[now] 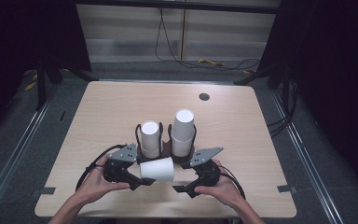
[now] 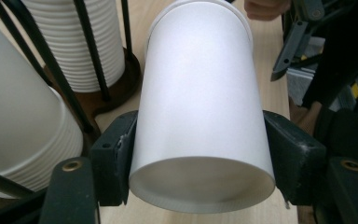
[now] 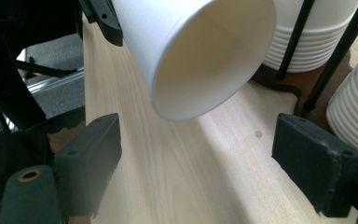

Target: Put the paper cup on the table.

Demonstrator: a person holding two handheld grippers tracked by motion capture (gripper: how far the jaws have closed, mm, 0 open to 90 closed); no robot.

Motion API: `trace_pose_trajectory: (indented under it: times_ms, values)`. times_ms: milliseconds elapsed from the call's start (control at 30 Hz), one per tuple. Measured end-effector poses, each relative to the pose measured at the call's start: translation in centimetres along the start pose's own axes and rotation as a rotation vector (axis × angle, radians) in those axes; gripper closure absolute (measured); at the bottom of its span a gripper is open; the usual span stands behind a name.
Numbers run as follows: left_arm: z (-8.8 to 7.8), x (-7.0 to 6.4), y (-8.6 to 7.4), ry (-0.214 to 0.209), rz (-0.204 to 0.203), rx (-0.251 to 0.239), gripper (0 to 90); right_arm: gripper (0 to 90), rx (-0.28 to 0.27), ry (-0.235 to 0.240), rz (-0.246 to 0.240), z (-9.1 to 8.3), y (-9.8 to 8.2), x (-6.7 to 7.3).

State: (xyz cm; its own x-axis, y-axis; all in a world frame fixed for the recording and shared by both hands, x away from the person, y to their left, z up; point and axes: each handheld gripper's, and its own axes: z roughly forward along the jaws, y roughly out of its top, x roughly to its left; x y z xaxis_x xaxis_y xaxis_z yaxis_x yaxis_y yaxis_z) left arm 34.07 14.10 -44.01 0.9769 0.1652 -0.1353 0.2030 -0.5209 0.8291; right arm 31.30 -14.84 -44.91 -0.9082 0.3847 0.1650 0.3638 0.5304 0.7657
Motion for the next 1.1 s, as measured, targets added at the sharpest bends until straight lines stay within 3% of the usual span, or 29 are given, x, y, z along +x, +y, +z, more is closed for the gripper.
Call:
trace_pose_trajectory:
  times_ms: [200, 500, 633, 833, 1100]
  values:
    - [0.0, 0.0, -0.4, -0.011, -0.015, -0.066, 32.8, 13.7, -0.040, 0.014, -0.003, -0.3, 0.1, 0.0]
    - [0.2, -0.2, -0.4, -0.024, -0.020, -0.109, 32.8, 13.4, -0.122, 0.032, 0.005, -0.9, 0.2, -0.1]
    - [0.5, -0.4, -0.4, -0.041, -0.016, -0.111, 32.8, 13.3, -0.168, 0.053, -0.026, -1.2, 0.4, 0.1]
    - [0.7, -0.8, -0.1, -0.059, -0.007, -0.116, 32.7, 13.3, -0.196, 0.050, -0.033, -1.2, 0.6, 0.1]
    - [1.0, -1.2, 0.2, -0.080, 0.008, -0.106, 32.8, 13.4, -0.190, 0.070, -0.040, -0.7, 0.9, 0.2]
